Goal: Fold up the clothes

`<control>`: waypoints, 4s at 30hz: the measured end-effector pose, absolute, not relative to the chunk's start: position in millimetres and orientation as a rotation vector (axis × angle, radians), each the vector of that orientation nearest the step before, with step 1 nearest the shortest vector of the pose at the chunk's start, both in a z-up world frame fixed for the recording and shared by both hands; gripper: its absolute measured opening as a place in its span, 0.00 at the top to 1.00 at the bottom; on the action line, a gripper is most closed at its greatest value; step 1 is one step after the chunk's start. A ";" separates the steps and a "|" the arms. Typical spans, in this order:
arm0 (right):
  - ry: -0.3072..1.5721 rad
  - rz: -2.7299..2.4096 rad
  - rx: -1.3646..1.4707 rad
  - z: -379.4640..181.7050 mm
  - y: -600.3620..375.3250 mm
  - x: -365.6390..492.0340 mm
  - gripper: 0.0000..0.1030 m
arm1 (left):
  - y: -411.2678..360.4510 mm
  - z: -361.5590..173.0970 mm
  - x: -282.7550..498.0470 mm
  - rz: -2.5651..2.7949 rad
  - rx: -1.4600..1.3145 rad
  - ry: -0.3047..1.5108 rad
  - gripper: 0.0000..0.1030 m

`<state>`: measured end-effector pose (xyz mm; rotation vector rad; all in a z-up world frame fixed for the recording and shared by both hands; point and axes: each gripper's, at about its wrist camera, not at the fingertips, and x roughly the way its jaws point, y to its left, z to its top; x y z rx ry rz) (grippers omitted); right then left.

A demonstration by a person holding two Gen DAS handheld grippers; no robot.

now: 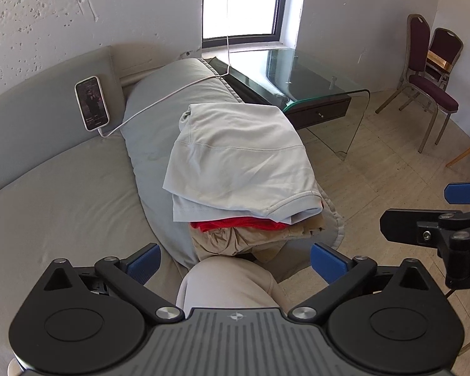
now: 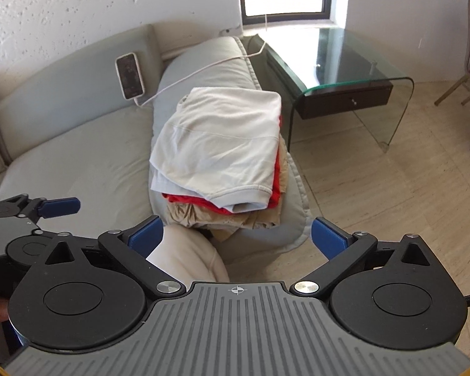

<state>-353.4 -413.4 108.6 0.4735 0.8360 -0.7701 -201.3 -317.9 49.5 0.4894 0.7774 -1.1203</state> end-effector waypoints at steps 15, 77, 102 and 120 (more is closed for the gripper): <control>0.875 -0.774 0.454 103.8 -410.6 -357.6 0.02 | -318.1 42.7 -201.4 -1.091 0.476 0.837 0.01; 0.951 -0.629 0.286 -45.7 -652.2 -16.0 0.52 | -441.0 -63.5 -65.8 -0.880 0.605 0.916 0.14; 0.797 -0.479 0.274 -19.1 -506.0 -198.5 0.53 | -330.0 -22.0 -70.0 -0.803 0.419 0.990 0.13; 0.927 -0.693 0.669 43.9 -506.7 -347.3 0.05 | -369.7 46.1 -150.9 -1.058 0.509 0.931 0.03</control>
